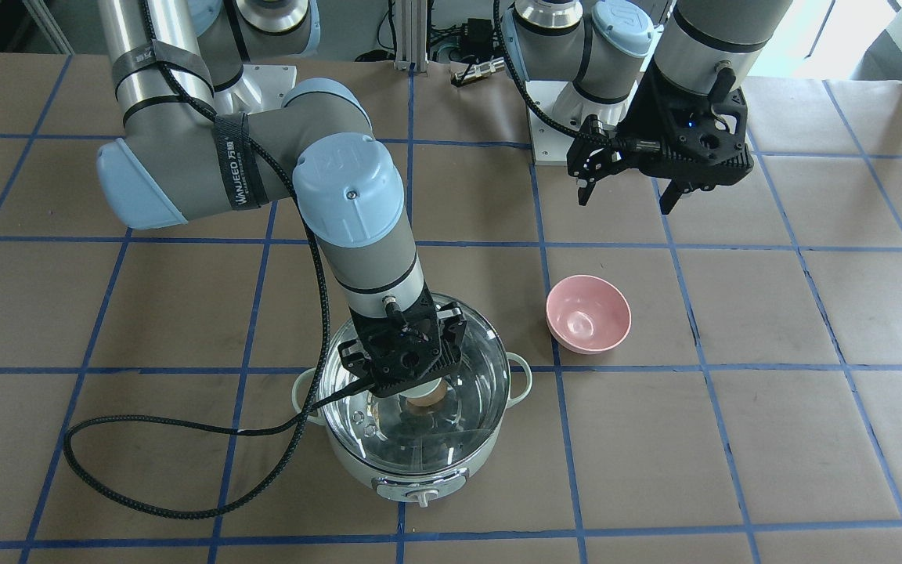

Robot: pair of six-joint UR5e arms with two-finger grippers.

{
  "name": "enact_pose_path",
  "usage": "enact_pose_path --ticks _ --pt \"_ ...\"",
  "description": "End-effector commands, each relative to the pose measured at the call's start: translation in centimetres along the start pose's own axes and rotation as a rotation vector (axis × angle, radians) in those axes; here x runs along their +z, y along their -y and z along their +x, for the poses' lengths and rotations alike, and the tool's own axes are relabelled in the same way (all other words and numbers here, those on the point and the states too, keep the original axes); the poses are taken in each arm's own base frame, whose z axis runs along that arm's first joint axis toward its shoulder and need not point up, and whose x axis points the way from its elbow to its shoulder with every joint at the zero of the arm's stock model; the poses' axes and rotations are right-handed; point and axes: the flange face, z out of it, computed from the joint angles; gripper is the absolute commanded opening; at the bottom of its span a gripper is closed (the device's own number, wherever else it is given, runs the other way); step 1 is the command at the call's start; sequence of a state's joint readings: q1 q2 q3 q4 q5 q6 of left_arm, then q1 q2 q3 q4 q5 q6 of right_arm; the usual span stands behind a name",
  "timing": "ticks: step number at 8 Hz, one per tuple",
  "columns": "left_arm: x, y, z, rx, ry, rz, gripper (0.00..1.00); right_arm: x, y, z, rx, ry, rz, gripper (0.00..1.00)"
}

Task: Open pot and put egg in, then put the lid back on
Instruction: 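Lower the glass lid onto the pot with the right gripper and release the knob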

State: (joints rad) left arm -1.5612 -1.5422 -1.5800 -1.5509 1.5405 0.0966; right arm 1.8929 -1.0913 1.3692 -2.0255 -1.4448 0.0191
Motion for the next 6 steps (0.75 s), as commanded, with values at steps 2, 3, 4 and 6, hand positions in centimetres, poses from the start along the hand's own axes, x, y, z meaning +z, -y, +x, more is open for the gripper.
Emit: enact_pose_path --ticks 2,3,4,6 --pt "-0.03 0.00 -0.14 0.000 0.001 0.001 1.00 -0.28 0.12 0.18 -0.015 -0.011 0.015 0.52" --pt "-0.03 0.00 -0.14 -0.003 0.001 0.001 1.00 -0.23 0.09 0.17 0.000 -0.009 0.015 0.64" --pt "-0.11 -0.04 -0.30 -0.006 0.011 0.001 1.00 -0.14 0.12 0.16 0.002 -0.008 0.015 0.72" --pt "0.08 -0.08 -0.07 -0.001 0.008 -0.005 1.00 -0.13 0.12 0.09 0.034 0.000 0.015 0.85"
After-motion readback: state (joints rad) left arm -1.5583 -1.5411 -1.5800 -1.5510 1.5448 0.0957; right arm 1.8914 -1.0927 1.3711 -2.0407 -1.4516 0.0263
